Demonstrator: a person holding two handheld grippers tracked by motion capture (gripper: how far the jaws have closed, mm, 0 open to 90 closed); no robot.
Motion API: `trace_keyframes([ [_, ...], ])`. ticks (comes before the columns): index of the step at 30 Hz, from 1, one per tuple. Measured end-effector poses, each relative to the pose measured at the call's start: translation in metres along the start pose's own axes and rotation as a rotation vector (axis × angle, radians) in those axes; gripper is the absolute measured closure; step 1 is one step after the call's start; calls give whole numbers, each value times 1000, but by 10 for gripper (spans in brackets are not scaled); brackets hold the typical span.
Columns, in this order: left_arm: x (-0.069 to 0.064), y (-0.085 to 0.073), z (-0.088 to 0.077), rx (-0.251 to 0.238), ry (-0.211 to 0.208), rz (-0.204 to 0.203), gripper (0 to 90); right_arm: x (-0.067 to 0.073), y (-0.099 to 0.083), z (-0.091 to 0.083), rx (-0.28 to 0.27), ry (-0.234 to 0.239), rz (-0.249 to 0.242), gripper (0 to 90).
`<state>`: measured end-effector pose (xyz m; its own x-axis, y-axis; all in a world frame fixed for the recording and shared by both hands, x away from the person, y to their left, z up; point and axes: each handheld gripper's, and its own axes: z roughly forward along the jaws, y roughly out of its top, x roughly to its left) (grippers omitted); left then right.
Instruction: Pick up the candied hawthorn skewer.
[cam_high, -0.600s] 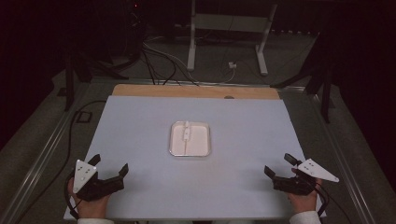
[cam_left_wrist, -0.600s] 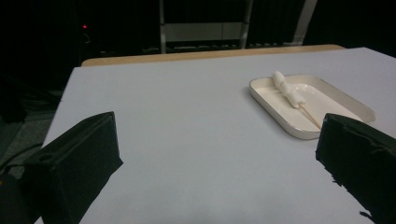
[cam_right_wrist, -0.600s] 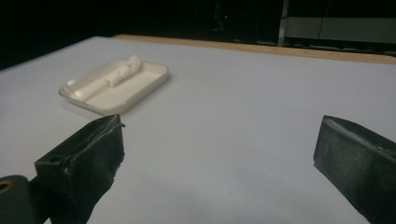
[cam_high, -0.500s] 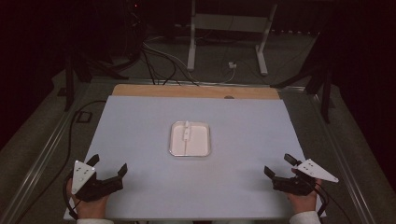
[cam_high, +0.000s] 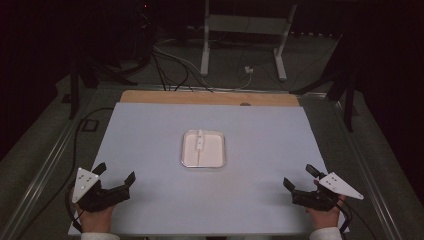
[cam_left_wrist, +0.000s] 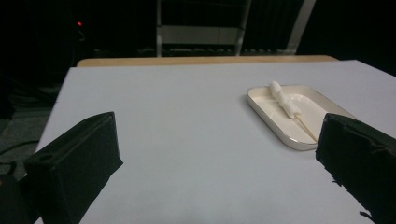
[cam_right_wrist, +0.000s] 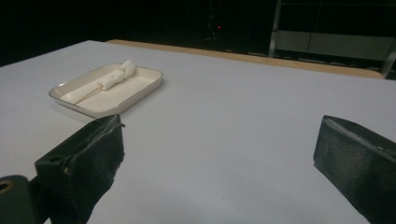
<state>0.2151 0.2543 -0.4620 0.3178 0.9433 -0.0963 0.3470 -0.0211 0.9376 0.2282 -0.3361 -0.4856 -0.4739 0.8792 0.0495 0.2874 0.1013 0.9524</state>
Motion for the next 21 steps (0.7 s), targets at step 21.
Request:
trace_keyframes([
  [21, -30, 42, 49, 81, -70, 66, 7, 2, 1, 0, 20, -12, -2, 23],
])
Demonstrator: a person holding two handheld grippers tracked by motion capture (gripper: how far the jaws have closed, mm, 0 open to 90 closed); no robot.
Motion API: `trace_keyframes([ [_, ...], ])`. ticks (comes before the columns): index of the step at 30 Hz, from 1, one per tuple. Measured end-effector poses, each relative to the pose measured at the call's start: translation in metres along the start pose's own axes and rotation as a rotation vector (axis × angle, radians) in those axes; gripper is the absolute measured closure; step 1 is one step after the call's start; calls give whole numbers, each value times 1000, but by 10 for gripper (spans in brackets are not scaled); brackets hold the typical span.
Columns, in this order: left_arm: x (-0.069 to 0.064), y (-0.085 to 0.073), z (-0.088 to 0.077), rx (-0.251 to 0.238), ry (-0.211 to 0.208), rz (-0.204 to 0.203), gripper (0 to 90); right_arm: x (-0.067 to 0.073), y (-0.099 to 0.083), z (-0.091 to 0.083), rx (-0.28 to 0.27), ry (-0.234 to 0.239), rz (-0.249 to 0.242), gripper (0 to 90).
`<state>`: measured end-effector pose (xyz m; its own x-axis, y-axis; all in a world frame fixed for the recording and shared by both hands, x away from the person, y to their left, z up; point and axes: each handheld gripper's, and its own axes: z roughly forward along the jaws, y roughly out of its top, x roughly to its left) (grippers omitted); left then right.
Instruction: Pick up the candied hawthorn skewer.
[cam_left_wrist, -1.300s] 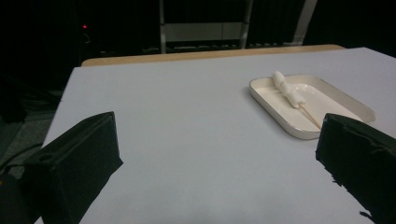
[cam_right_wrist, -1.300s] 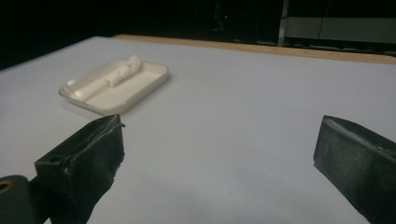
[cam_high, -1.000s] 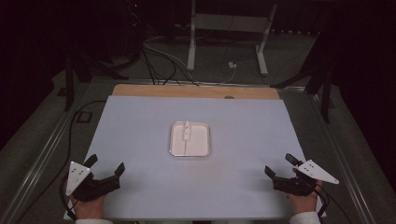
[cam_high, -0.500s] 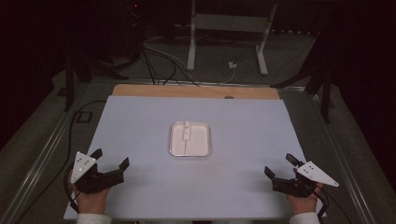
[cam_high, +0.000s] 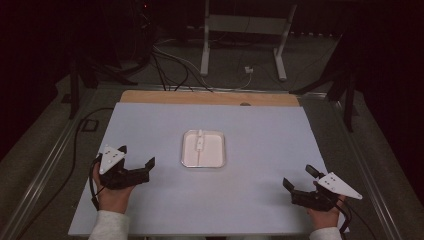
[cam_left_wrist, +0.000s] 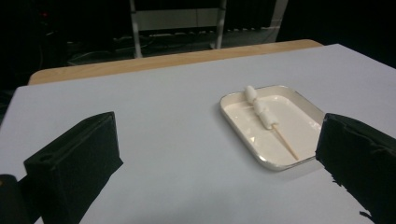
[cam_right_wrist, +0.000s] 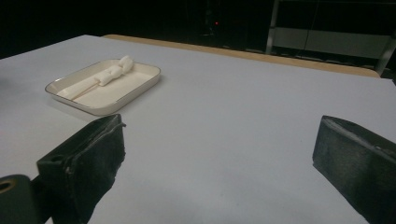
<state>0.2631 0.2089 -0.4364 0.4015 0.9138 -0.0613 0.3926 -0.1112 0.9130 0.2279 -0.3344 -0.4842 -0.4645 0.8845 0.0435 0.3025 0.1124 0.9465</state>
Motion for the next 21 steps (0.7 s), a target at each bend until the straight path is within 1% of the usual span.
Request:
trace_keyframes([
  [2, -1, 2, 5, 4, -4, 0, 7, 0, 0, 0, -1, -1, 2, 22],
  [7, -4, 6, 18, 5, -7, -15, 13, -1, 0, 1, 1, -4, 4, 22],
  [9, -6, 6, 23, 6, -16, -18, 13, -1, 0, 1, 1, -6, 3, 22],
  [15, -15, 7, 40, 21, -25, -16, 13, -1, 0, 2, 1, -8, 3, 22],
  [21, -20, 10, 54, 38, -39, -17, 13, -3, 0, 1, 2, -10, 11, 22],
])
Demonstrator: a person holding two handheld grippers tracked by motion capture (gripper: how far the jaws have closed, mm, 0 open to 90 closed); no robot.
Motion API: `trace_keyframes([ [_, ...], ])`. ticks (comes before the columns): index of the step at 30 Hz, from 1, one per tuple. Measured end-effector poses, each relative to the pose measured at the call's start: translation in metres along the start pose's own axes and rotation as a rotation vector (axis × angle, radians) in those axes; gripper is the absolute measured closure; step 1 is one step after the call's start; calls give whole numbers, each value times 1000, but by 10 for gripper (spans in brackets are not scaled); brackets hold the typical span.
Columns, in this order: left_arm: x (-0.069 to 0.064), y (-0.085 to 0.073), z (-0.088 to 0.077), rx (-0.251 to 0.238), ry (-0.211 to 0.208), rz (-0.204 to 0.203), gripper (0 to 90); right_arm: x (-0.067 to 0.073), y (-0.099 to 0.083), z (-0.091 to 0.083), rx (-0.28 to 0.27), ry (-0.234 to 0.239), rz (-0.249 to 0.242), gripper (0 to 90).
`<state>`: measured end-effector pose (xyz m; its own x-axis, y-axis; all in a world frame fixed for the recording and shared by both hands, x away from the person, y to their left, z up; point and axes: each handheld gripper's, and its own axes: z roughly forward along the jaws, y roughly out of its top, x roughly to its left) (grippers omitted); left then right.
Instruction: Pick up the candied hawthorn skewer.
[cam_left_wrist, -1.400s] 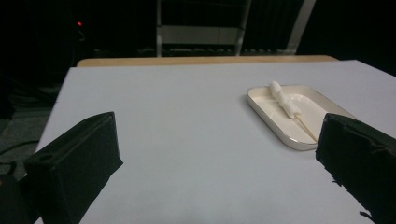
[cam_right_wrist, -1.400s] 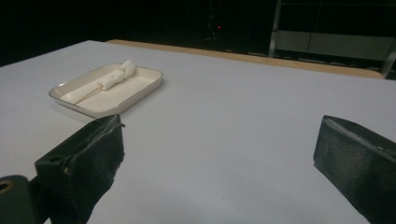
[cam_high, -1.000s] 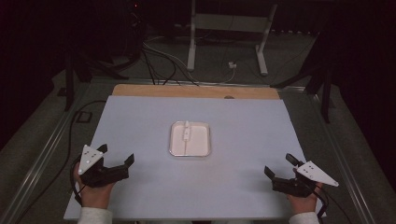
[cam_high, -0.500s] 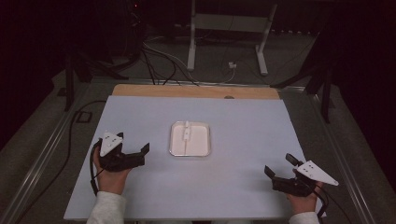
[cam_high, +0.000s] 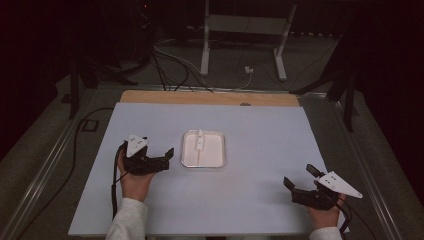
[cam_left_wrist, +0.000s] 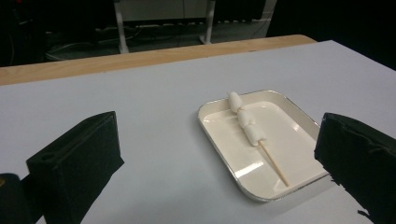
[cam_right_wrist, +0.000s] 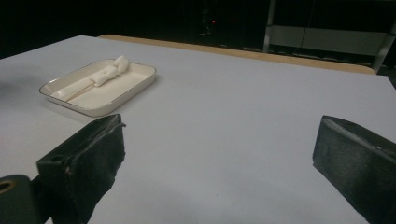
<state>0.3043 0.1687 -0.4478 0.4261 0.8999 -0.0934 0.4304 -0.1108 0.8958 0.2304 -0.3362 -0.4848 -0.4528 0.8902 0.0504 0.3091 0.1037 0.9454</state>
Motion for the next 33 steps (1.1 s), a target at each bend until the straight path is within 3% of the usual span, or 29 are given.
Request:
trace_keyframes([
  [12, -7, 1, 28, 61, -17, -11, 18, 0, 0, 1, 7, 2, 1, 22],
  [33, -39, -3, 68, 172, -58, -10, 72, -1, -1, 0, 6, -1, 8, 23],
])
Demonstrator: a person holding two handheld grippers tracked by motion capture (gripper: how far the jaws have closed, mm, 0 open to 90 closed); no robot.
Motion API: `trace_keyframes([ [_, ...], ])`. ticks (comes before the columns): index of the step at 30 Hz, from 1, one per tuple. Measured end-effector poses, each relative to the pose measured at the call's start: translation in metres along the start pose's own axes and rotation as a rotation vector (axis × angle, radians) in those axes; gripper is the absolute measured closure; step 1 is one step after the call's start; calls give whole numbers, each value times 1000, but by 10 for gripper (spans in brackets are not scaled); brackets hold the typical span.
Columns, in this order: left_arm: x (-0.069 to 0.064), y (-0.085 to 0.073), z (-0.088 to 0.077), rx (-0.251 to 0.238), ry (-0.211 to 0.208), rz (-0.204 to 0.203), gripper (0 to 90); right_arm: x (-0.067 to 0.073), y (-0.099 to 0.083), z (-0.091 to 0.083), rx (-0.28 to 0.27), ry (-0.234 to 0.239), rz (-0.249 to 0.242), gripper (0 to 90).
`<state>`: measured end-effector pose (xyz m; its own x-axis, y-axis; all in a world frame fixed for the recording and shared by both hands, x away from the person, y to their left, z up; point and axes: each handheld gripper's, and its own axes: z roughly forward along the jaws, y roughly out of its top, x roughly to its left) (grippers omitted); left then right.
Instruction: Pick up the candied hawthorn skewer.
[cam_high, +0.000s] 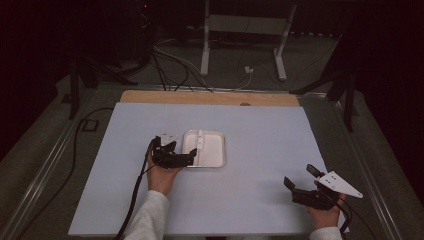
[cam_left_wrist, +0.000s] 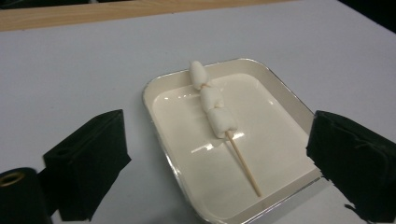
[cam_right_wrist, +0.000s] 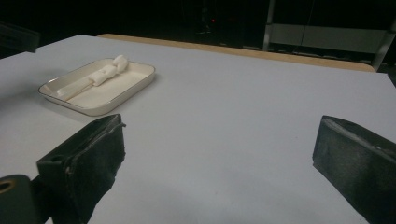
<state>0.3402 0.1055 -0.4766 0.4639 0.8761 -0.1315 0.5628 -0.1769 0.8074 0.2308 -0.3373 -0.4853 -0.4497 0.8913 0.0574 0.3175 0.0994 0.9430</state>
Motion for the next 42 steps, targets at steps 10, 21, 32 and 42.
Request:
trace_keyframes([
  [10, -11, -2, 19, 60, -32, 1, 171, -1, 0, -1, -1, -1, 2, 23],
  [21, -14, -9, 36, 139, -95, -24, 448, -1, 0, -1, -3, -13, 6, 23],
  [32, -16, -15, 51, 216, -85, -61, 689, -3, 0, -2, -8, -23, 9, 22],
  [42, -27, -8, 55, 255, 56, 31, 806, -2, 0, -3, -10, -21, 6, 23],
])
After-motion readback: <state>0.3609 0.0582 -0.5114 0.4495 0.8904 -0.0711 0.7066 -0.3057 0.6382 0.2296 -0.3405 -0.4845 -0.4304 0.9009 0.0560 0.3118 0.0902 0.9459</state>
